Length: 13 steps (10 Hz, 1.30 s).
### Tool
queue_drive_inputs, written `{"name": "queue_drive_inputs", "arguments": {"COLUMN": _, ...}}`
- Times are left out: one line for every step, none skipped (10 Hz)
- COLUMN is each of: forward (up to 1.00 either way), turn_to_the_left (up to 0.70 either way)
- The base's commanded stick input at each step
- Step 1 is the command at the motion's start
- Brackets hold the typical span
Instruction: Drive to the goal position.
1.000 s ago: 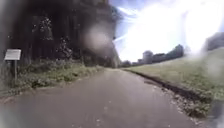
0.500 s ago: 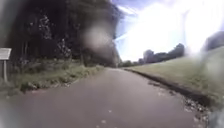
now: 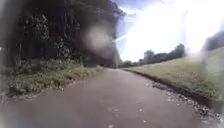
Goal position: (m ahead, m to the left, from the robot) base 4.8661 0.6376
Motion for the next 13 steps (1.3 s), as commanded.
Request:
{"name": "queue_drive_inputs", "arguments": {"forward": 0.70, "turn_to_the_left": 0.00}}
{"name": "queue_drive_inputs", "arguments": {"forward": 0.70, "turn_to_the_left": 0.00}}
{"name": "queue_drive_inputs", "arguments": {"forward": 0.70, "turn_to_the_left": 0.00}}
{"name": "queue_drive_inputs", "arguments": {"forward": 0.70, "turn_to_the_left": 0.00}}
{"name": "queue_drive_inputs", "arguments": {"forward": 0.70, "turn_to_the_left": 0.00}}
{"name": "queue_drive_inputs", "arguments": {"forward": 0.70, "turn_to_the_left": 0.00}}
{"name": "queue_drive_inputs", "arguments": {"forward": 0.70, "turn_to_the_left": 0.00}}
{"name": "queue_drive_inputs", "arguments": {"forward": 0.70, "turn_to_the_left": 0.00}}
{"name": "queue_drive_inputs", "arguments": {"forward": 0.70, "turn_to_the_left": 0.00}}
{"name": "queue_drive_inputs", "arguments": {"forward": 0.45, "turn_to_the_left": 0.00}}
{"name": "queue_drive_inputs", "arguments": {"forward": 0.45, "turn_to_the_left": 0.00}}
{"name": "queue_drive_inputs", "arguments": {"forward": 0.45, "turn_to_the_left": 0.00}}
{"name": "queue_drive_inputs", "arguments": {"forward": 0.45, "turn_to_the_left": 0.00}}
